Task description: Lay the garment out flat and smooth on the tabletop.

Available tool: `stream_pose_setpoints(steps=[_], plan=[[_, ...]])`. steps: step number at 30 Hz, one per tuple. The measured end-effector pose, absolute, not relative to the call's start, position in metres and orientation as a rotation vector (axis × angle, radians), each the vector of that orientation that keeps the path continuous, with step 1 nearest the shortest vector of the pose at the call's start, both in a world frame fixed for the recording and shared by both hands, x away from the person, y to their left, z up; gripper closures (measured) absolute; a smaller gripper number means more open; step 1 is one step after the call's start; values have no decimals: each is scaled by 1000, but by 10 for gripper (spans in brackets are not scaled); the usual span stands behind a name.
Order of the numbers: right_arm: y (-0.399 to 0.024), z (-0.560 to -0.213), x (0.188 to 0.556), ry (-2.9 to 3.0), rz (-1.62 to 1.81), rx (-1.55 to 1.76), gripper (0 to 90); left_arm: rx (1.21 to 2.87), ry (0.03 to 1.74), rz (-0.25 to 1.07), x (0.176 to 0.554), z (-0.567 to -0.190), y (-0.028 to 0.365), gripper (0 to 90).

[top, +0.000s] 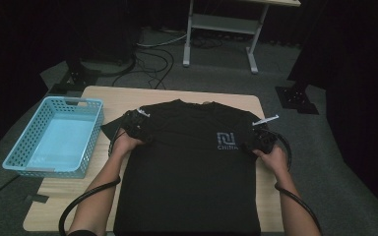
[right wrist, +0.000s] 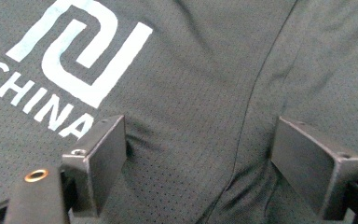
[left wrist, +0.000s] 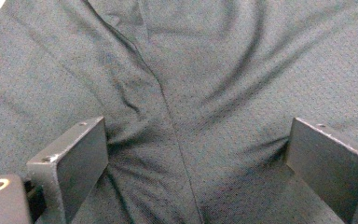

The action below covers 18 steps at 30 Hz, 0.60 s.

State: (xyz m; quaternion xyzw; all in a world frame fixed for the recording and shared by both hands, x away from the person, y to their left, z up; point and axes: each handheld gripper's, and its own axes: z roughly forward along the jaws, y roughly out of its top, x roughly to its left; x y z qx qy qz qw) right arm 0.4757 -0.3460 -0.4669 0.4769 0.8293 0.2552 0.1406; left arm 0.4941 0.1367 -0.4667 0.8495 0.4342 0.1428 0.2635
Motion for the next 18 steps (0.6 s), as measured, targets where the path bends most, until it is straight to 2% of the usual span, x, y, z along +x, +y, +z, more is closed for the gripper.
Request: stream_pose_setpoints(steps=[18], plan=[[-345,-467,519,2369,738,1405,176,2283,1189,393,538,-467,137,44]])
